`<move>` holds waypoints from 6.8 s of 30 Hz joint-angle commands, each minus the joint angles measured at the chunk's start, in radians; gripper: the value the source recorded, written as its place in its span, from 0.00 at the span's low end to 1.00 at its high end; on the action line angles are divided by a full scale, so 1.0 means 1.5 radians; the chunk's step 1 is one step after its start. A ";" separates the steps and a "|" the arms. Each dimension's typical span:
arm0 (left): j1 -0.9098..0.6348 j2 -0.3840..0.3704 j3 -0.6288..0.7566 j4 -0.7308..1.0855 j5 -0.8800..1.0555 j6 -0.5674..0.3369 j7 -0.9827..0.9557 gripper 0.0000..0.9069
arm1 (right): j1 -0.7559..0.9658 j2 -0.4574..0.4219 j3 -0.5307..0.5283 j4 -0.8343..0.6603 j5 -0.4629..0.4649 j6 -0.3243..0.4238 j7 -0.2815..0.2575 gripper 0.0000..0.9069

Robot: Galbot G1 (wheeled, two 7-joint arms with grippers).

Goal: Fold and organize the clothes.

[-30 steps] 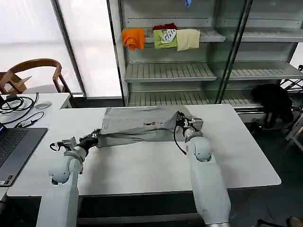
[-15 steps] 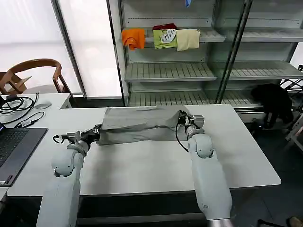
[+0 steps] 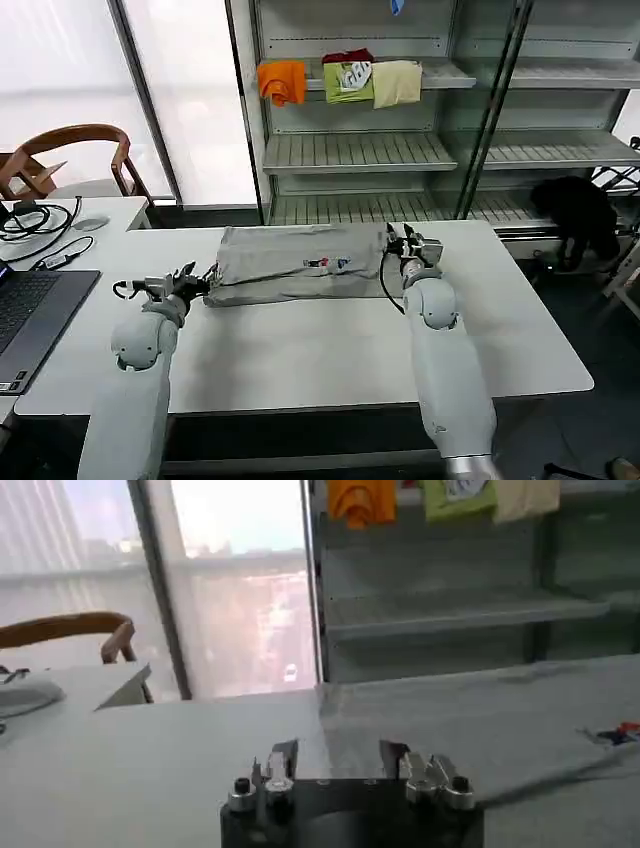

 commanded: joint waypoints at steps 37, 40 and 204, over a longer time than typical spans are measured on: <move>0.089 -0.018 0.003 -0.013 0.019 -0.001 0.040 0.01 | -0.221 -0.060 0.018 0.131 0.053 -0.072 -0.062 0.00; 0.086 -0.019 0.004 -0.009 0.024 -0.001 0.037 0.01 | -0.223 -0.061 0.018 0.137 0.053 -0.073 -0.062 0.00; 0.220 0.079 -0.149 -0.131 -0.388 -0.049 0.139 0.01 | -0.327 -0.053 -0.046 0.294 0.074 0.020 -0.081 0.00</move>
